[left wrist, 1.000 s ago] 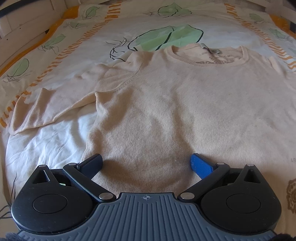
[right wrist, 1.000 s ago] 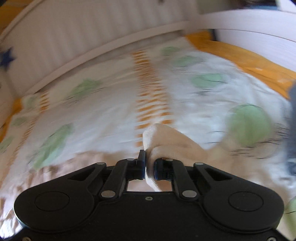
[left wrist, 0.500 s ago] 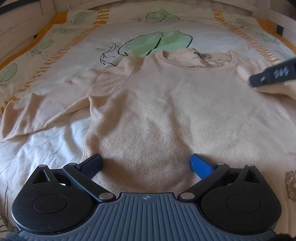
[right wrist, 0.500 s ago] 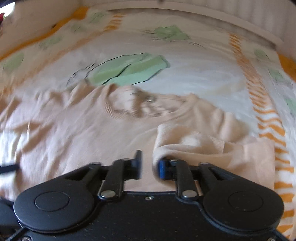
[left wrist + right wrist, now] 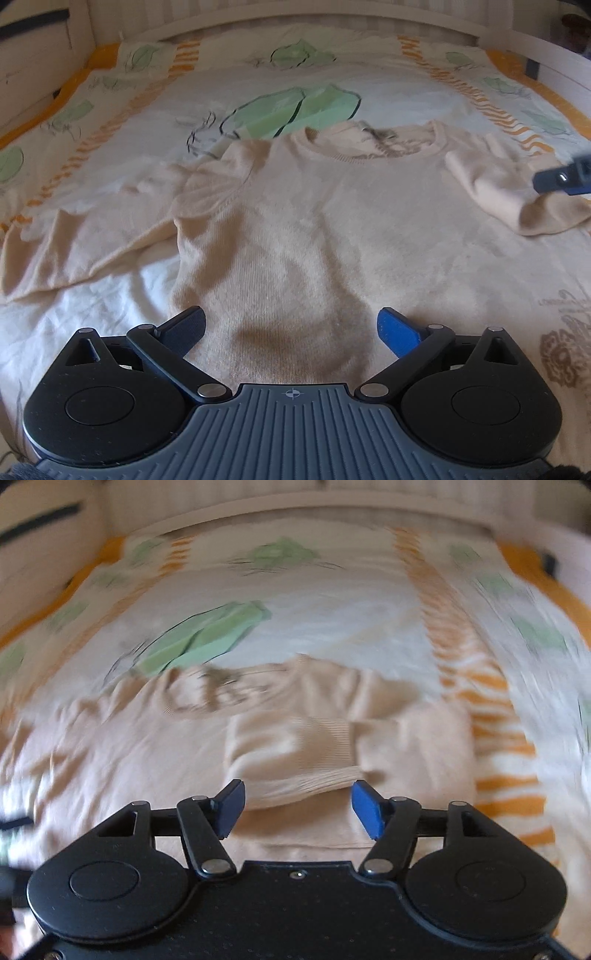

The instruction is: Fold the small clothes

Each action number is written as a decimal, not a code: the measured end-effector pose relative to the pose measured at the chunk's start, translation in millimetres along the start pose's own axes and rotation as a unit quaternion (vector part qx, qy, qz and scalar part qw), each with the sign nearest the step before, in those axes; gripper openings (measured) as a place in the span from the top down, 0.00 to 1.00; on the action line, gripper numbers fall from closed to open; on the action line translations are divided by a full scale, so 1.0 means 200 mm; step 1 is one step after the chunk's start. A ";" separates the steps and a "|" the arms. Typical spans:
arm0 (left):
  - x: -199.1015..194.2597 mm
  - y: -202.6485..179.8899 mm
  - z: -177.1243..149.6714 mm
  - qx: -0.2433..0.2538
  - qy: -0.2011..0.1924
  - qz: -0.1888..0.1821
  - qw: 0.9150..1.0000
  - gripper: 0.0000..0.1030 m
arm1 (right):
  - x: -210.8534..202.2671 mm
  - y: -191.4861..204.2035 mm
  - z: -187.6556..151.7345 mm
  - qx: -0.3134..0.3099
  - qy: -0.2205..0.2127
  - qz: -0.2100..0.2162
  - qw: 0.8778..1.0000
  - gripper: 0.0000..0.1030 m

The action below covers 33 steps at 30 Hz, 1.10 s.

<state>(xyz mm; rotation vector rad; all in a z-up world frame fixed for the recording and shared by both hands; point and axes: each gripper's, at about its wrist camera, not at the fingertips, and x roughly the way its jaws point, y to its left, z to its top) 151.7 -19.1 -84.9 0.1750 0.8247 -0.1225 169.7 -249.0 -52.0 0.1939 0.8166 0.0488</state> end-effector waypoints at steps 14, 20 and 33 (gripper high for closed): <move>-0.16 0.13 -0.02 0.019 -0.035 0.000 0.999 0.03 | 0.22 -0.07 0.10 0.183 0.065 0.019 0.981 0.88; -0.17 0.18 -0.02 0.008 -0.036 -0.009 0.999 0.03 | 0.13 0.34 0.16 0.051 0.018 0.094 0.994 0.88; -0.11 0.09 0.11 0.001 -0.017 -0.074 0.997 0.03 | -0.05 0.36 -0.06 -0.099 -0.051 0.045 0.993 0.37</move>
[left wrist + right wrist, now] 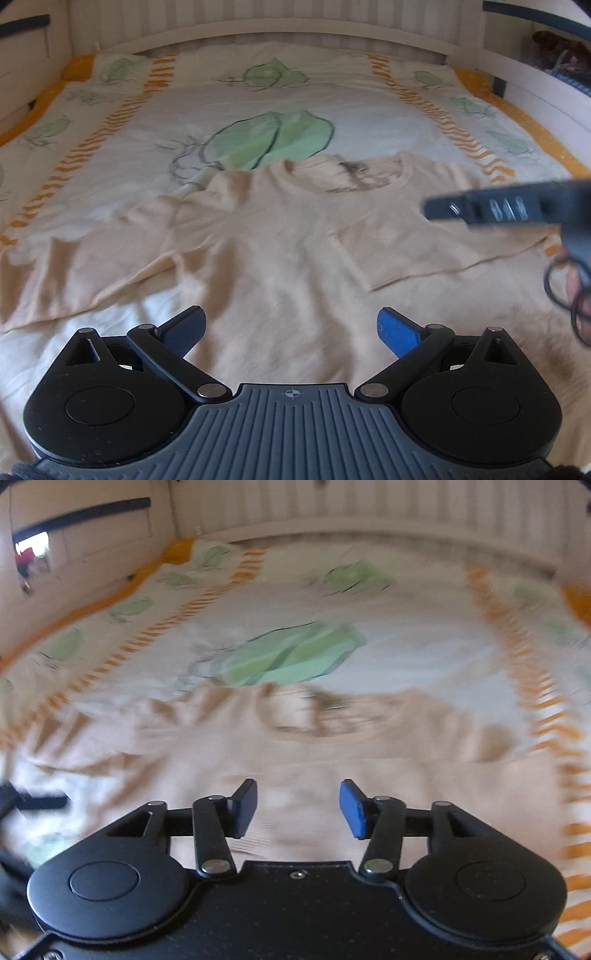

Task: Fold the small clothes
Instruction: 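Pull the cuff further across the body and open the right gripper, then grasp the other sleeve's ribbed cuff with the left gripper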

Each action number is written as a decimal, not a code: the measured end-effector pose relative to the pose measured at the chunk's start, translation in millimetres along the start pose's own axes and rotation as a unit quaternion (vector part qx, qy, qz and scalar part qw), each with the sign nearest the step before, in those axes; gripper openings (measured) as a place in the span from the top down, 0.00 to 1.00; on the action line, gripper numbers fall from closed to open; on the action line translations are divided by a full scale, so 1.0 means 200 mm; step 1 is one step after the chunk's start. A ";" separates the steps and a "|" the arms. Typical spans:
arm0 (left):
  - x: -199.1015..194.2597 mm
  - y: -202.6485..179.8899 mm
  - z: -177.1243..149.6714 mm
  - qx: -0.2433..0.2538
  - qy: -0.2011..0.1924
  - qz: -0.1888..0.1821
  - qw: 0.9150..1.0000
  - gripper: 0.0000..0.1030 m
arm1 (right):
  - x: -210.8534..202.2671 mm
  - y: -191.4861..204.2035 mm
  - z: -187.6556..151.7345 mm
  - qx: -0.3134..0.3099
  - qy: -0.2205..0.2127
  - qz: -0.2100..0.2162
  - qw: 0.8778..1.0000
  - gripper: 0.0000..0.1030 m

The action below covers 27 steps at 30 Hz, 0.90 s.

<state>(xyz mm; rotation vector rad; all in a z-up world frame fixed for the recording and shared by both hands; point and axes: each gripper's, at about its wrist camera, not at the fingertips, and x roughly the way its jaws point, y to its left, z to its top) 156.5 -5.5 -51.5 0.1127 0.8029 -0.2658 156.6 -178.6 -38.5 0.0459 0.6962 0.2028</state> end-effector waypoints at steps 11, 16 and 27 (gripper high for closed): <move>0.29 -0.20 0.16 -0.013 0.038 -0.042 0.998 0.20 | -0.06 -0.25 -0.28 -0.065 -0.043 -0.112 0.991 0.11; 0.39 -0.21 0.21 -0.035 0.051 -0.037 0.997 0.20 | -0.06 -0.25 -0.32 -0.067 -0.066 -0.094 0.991 0.07; 0.50 -0.31 0.34 -0.007 0.056 -0.032 0.998 0.91 | -0.10 -0.39 -0.28 0.020 -0.108 -0.072 0.991 0.07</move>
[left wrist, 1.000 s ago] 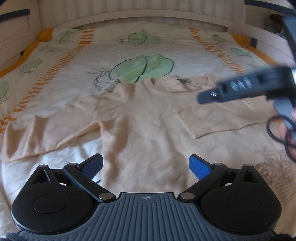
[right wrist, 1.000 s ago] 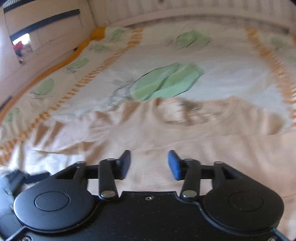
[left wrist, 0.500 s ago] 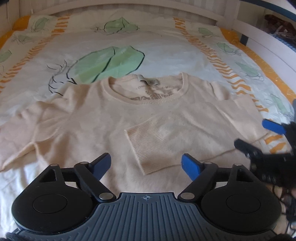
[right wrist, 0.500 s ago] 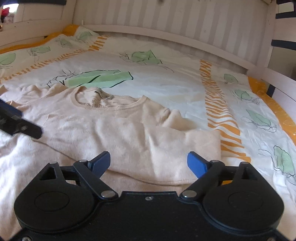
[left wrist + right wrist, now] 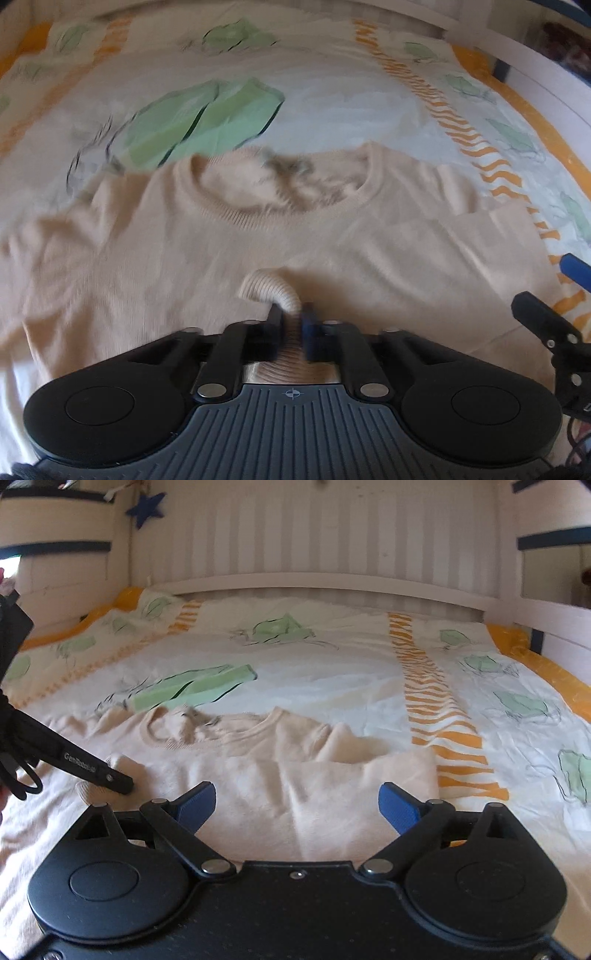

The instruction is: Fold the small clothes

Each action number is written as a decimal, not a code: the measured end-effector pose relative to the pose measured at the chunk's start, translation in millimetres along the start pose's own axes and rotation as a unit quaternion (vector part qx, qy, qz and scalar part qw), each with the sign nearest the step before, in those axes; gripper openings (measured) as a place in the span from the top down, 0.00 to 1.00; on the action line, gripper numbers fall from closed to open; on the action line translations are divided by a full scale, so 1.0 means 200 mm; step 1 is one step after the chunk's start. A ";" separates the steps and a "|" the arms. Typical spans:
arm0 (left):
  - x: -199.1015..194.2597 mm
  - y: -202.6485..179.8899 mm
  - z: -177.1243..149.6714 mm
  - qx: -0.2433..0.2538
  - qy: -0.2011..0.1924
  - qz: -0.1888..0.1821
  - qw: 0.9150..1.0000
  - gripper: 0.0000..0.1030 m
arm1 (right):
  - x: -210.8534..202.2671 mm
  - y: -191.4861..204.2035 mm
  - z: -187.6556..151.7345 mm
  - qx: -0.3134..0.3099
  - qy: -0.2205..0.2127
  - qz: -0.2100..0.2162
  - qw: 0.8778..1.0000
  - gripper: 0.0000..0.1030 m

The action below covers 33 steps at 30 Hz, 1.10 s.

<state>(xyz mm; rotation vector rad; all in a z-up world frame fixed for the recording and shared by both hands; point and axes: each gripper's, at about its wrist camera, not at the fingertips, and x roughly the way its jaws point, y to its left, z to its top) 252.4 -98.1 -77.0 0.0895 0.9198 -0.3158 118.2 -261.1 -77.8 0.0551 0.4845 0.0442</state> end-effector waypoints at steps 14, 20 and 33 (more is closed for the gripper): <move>-0.28 0.17 0.31 0.054 -0.105 0.081 0.990 0.92 | 0.00 -0.17 0.00 0.085 0.012 -0.034 0.996 0.07; -0.15 0.36 0.23 0.008 -0.053 0.104 0.993 0.92 | 0.07 -0.17 -0.03 0.078 0.052 -0.046 0.995 0.07; -0.13 0.44 0.21 -0.022 -0.043 0.091 0.995 0.92 | 0.23 -0.11 -0.07 0.016 0.101 -0.120 0.987 0.11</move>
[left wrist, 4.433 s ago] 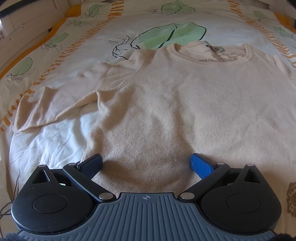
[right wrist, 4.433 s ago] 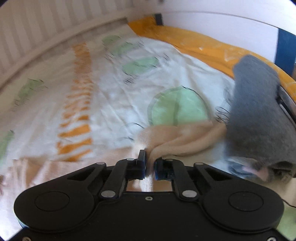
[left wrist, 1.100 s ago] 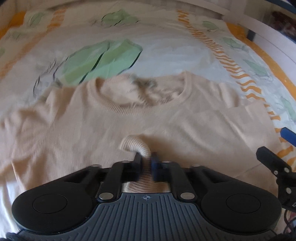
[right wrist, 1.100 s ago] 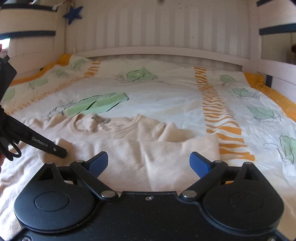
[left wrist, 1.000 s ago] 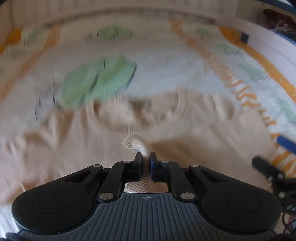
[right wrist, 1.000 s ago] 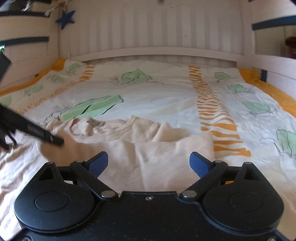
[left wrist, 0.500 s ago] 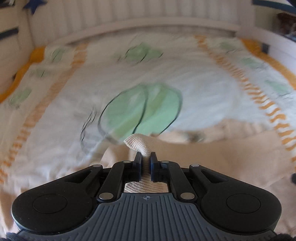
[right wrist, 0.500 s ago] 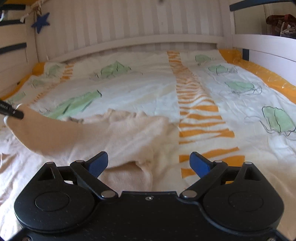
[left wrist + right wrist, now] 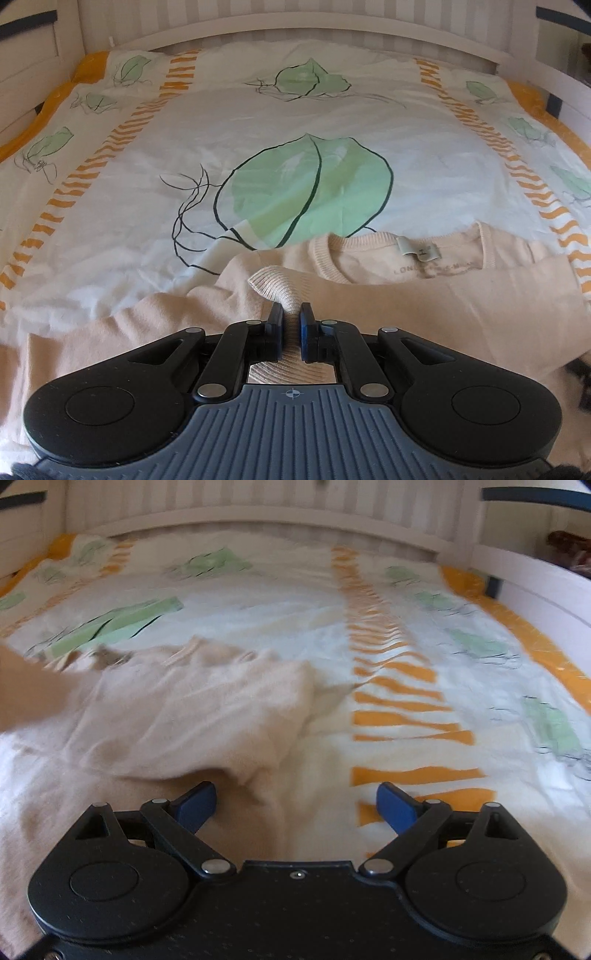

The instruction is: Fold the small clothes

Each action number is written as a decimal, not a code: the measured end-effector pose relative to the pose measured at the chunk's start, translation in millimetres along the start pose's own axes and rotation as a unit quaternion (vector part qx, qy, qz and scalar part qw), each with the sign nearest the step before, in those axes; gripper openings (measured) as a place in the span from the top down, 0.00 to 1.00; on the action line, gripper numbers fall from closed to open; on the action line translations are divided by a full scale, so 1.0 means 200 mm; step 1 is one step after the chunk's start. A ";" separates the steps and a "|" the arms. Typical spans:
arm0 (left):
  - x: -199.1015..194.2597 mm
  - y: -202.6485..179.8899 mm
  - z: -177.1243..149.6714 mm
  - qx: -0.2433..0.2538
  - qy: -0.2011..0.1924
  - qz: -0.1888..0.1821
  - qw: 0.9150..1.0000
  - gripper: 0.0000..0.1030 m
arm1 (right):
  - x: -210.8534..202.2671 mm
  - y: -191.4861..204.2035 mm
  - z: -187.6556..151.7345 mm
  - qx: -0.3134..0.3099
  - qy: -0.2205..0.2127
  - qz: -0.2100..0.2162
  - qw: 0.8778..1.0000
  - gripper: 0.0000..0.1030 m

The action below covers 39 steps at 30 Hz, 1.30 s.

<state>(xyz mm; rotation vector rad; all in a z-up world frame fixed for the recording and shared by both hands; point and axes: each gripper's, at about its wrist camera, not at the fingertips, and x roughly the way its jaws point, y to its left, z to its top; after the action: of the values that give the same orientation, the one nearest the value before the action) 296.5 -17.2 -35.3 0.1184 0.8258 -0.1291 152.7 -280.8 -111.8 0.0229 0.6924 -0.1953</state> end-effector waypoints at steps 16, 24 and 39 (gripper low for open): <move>0.13 0.03 -0.16 0.003 0.045 -0.013 0.999 0.91 | -0.16 -0.23 0.13 0.124 -0.048 0.059 0.989 0.17; 0.16 0.06 -0.20 -0.009 0.043 -0.027 0.999 0.91 | 0.17 -0.18 0.30 0.109 0.004 0.086 0.990 0.47; 0.09 0.05 -0.18 -0.015 0.017 -0.082 0.996 0.91 | 0.31 -0.26 0.31 0.167 0.060 0.072 0.982 0.91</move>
<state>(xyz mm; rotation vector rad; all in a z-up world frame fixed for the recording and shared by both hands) 284.1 -2.0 -71.7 0.0238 0.8710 -0.2706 229.4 -347.4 -100.5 0.4070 0.7683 -0.1705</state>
